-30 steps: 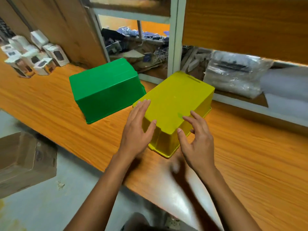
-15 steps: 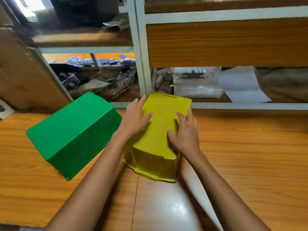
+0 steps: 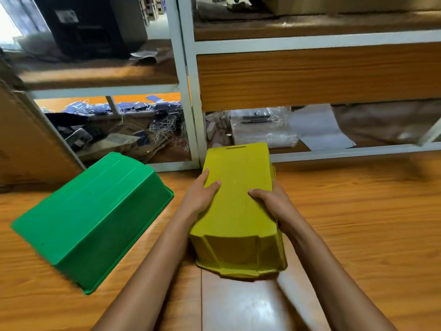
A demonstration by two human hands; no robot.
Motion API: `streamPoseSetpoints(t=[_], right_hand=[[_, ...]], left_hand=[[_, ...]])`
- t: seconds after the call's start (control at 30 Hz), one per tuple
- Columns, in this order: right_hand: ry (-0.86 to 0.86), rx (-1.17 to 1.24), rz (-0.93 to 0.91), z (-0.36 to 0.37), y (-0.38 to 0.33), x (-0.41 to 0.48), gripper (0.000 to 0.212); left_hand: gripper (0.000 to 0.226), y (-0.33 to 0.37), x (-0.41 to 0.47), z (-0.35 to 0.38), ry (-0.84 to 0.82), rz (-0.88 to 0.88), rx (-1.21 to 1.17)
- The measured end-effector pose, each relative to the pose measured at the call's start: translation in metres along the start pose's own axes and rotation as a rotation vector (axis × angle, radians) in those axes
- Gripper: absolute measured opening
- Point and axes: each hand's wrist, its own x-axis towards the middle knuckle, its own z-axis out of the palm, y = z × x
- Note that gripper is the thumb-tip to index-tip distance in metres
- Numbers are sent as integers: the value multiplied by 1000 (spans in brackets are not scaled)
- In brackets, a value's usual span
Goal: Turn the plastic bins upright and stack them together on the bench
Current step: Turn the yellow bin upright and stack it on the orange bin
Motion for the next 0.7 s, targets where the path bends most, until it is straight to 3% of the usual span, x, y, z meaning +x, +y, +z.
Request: streamPoseSetpoints(t=[0.13,0.2,0.33,0.43,0.5,0.57,0.63,0.7], right_hand=[[134,-393,26,-14,-43,-18,115],[155,-580,21,-13,-60,-31,119],[155,-896,-14,-2,-74,-56,83],[187,-1072,-157,2,-77,-71,70],[194,-1261,-324,3,-77,-77,60],[107,-1420,-476,4,-76,-75,53],[-14,-1484,-526,8,-76,-69,49],[-31,-1473,-498,16,-73,-66,50]], left_hand=[[63,-15,-12,30,-16,-40,-357],[64,-27,-19,47,-10,-59,-474],[66,-40,-29,66,14,-81,-639],[52,-29,-32,55,106,-70,-501],[38,-13,-34,38,255,29,-366],[28,8,-39,19,327,173,-387],[27,28,-43,7,274,224,-451],[32,36,-44,4,190,192,-442]])
